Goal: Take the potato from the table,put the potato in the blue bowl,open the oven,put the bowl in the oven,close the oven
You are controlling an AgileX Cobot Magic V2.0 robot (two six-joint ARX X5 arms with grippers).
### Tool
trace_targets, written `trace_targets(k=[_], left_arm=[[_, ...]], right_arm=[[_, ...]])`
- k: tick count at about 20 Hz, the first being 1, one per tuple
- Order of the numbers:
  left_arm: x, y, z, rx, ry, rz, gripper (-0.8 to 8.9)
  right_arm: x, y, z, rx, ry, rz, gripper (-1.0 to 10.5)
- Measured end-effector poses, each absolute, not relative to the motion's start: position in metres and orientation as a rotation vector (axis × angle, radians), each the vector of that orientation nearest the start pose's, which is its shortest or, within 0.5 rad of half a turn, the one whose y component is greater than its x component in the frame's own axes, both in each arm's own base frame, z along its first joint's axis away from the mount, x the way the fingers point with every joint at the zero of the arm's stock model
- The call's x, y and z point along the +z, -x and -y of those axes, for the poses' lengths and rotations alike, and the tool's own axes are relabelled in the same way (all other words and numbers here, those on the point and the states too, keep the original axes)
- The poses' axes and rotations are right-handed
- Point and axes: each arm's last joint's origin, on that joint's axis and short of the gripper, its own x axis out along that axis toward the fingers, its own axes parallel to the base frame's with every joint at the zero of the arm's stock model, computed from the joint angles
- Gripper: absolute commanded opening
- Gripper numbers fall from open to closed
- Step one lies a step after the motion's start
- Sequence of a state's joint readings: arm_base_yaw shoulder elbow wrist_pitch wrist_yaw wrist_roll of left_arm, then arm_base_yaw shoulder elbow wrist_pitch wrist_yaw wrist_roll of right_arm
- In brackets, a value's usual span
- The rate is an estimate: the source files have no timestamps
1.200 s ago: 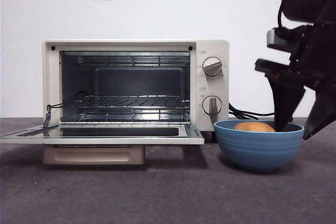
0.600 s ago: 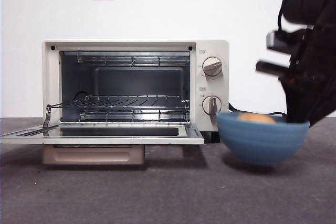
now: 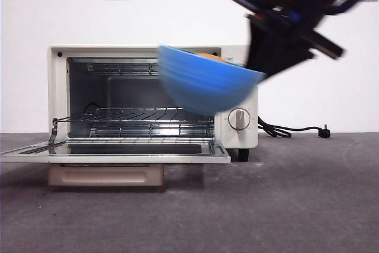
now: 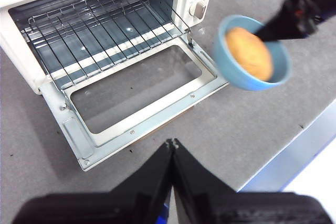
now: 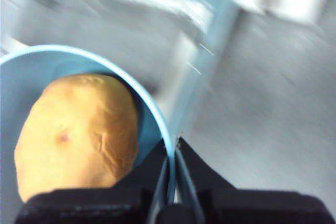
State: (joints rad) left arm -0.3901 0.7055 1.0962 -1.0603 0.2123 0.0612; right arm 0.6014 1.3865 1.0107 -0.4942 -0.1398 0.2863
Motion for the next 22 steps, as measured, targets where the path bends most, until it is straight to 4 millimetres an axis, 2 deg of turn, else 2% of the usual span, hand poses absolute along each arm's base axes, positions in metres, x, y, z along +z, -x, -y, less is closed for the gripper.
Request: trace_targets(k=[7,12,16,22], left_arm=[[0.363,-0.088,0.043,-0.602,-0.125,-0.670,-0.08],[0.363,-0.088,0.043,-0.603,-0.124,-0.670,-0.08],[0.362,-0.087,0.042,-0.605,-0.125,-0.687,-0.08],[0.361,-0.086,0.042,-0.606,-0.128,-0.691,-0.08]], right_arm=[[0.264,-0.286,-0.218,0.514,-0.035,-0.913,-0.1],[0.255,-0.321,-0.243,0.456,-0.045,-0.911,-0.1],[0.249,-0.335,-0.248,0.421,-0.058,-0.886,-0.1],[0.248,-0.347,-0.235,0.371,-0.115,-0.877,-0.1]])
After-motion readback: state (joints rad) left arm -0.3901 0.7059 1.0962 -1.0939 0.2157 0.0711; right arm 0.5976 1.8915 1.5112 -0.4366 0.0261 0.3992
